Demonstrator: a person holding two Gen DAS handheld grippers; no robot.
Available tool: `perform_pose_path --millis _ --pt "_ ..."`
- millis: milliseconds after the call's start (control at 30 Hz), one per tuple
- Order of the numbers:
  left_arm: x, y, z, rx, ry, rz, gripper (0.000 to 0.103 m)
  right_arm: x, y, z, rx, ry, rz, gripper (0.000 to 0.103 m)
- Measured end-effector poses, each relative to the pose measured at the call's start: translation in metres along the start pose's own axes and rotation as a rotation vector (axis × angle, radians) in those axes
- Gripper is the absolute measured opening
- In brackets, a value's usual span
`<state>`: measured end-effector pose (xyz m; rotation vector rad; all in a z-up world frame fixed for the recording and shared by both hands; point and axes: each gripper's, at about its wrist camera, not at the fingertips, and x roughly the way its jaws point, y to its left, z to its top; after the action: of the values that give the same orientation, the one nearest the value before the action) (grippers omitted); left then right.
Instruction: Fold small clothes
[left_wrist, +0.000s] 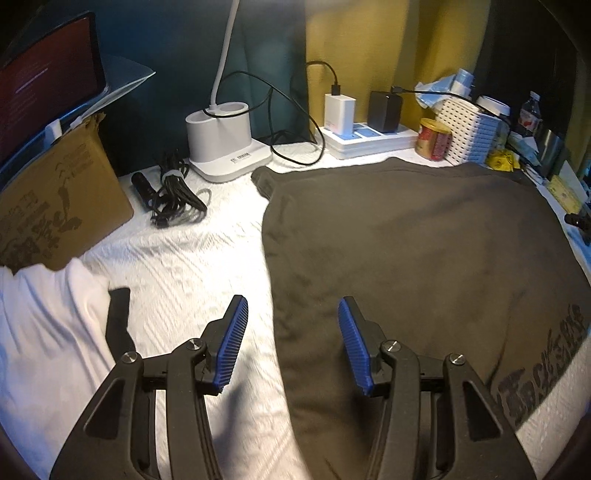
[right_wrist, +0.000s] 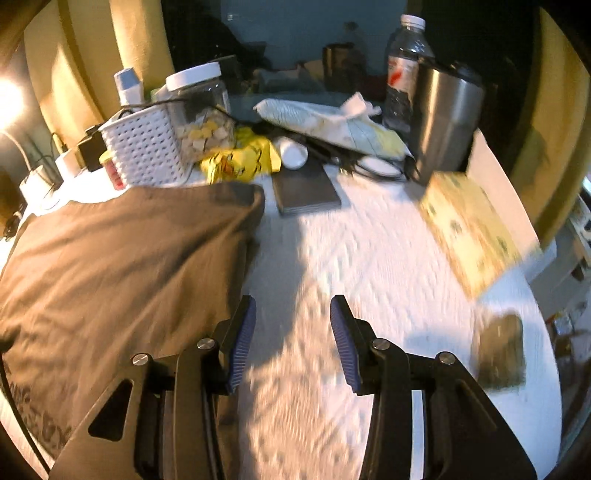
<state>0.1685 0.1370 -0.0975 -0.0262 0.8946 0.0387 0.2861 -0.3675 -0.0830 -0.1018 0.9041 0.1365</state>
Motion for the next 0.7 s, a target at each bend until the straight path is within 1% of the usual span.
perform_pose_path --millis 267,333,367,400,533,700 --pt "-0.016 -0.006 -0.029 -0.007 0.011 -0.027 0.051 -0.03 0.002 -0.045 0.051 0.006 0.008 0.044" --pt "-0.02 -0.007 -0.036 -0.009 0.016 -0.033 0.051 -0.036 0.004 -0.055 0.055 0.008 0.011 0.047" --pt "-0.021 -0.008 -0.039 -0.009 0.019 -0.036 0.051 -0.039 0.005 -0.059 0.056 0.01 0.012 0.051" --pt "-0.023 -0.009 -0.042 -0.01 0.019 -0.037 0.051 -0.041 0.006 -0.064 0.057 0.013 0.013 0.053" --pt "-0.032 -0.013 -0.053 -0.017 0.018 -0.056 0.051 -0.048 0.011 -0.078 0.061 0.018 0.018 0.053" --pt "-0.036 -0.016 -0.068 -0.01 0.036 -0.059 0.051 -0.057 0.017 -0.092 0.071 0.013 0.034 0.053"
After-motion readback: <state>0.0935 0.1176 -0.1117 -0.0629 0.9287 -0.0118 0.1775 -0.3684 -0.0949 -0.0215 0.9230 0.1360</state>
